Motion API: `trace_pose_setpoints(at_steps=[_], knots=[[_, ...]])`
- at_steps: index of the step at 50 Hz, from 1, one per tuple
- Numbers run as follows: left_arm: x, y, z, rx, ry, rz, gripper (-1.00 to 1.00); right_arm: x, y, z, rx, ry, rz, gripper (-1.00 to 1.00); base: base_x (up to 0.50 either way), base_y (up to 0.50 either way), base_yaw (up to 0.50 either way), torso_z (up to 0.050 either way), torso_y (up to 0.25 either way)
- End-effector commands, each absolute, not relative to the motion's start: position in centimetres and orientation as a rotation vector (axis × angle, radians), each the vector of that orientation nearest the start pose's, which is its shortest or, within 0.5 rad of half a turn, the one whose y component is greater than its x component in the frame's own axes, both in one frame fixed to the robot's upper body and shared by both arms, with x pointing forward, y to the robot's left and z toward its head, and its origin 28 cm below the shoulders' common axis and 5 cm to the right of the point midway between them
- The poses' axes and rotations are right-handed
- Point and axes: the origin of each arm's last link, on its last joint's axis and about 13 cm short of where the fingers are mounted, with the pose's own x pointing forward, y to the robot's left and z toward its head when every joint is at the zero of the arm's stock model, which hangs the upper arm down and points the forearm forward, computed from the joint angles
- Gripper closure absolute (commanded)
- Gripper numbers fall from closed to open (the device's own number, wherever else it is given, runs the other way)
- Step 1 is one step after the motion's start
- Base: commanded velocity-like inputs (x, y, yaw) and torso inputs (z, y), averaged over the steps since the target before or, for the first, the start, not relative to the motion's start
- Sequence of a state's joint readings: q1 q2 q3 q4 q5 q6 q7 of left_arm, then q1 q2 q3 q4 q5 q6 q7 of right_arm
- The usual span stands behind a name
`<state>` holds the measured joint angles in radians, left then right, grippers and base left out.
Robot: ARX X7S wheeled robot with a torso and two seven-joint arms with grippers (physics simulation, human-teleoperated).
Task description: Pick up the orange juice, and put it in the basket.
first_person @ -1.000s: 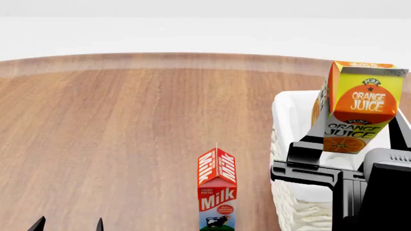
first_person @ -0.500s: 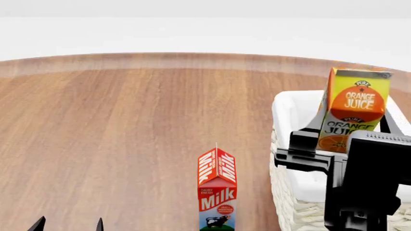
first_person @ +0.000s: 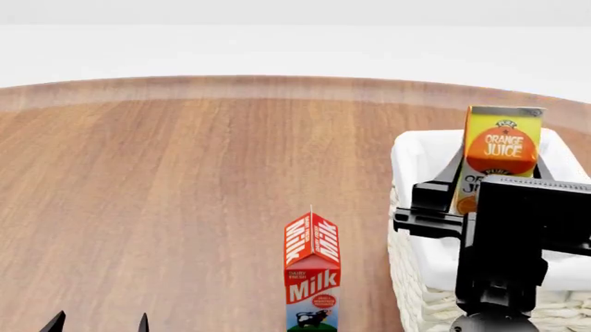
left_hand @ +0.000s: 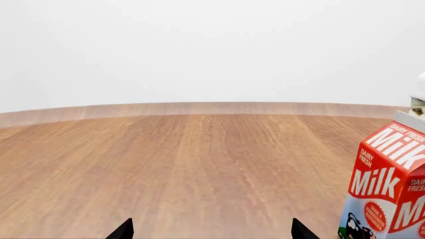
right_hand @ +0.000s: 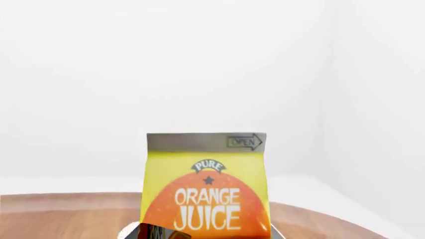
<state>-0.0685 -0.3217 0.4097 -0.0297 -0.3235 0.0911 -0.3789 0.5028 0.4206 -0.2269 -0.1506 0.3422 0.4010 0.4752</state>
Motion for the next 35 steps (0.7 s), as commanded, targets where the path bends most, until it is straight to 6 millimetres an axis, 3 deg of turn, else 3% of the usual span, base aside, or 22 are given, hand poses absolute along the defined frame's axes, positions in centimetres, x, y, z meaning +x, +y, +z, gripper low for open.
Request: trace_pose_setpoints(at_steps=[1,35], knots=[[21.1,20.5,1.3,0.000,0.000,0.000,-1.00,30.9,-15.0,14.8,-0.196,-0.198,-0.282,1.00,0.00,0.00,0.00,0.010,0.000],[21.1,20.5,1.3,0.000,0.000,0.000,-1.00,33.4,-16.1,13.8,-0.173,-0.135,-0.357,1.00,0.00,0.00,0.00,0.000,0.001]])
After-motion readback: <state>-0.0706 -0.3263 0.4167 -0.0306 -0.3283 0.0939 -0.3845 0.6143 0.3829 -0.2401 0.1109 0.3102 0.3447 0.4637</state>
